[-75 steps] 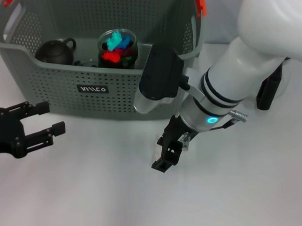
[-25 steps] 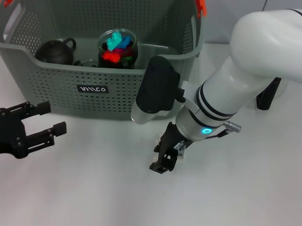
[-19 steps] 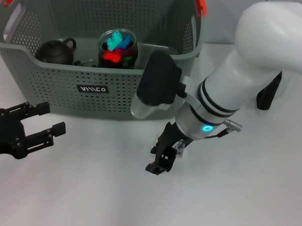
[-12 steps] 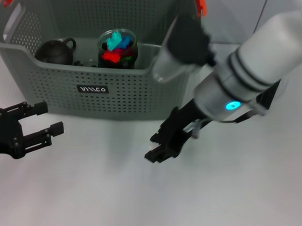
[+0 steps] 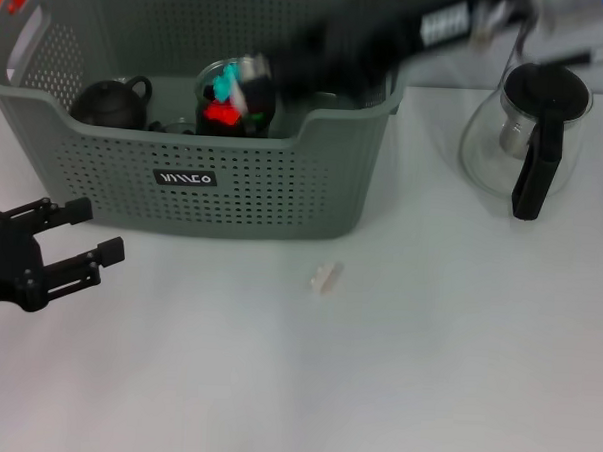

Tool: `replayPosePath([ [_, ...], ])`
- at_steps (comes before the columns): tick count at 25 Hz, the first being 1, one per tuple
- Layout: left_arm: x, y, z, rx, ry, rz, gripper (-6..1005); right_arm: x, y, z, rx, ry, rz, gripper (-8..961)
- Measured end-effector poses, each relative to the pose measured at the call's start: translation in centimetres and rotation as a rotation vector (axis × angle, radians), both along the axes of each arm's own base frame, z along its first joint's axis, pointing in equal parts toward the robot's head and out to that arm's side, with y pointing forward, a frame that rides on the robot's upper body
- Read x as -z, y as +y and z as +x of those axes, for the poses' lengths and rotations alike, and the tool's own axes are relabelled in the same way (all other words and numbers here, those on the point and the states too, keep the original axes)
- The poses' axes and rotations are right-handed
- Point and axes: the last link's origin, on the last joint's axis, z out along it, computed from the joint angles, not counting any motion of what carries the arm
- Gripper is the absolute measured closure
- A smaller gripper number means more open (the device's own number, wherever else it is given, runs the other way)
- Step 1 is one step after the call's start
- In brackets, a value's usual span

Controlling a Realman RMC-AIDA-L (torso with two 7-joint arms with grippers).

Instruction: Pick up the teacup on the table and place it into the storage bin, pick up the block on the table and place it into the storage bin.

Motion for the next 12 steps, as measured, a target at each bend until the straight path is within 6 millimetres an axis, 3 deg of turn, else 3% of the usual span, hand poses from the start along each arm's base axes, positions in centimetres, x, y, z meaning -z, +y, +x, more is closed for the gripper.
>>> replayPosePath([
  [5, -0.1, -0.1, 0.0, 0.003, -0.006, 0.001, 306, -2.5, 1.6, -2.2, -0.003, 0.143, 0.087, 520],
  [12, -0.1, 0.0, 0.2, 0.001, -0.012, -0.004, 305, -0.8, 5.8, -4.7, 0.072, 0.020, 0.260, 519],
])
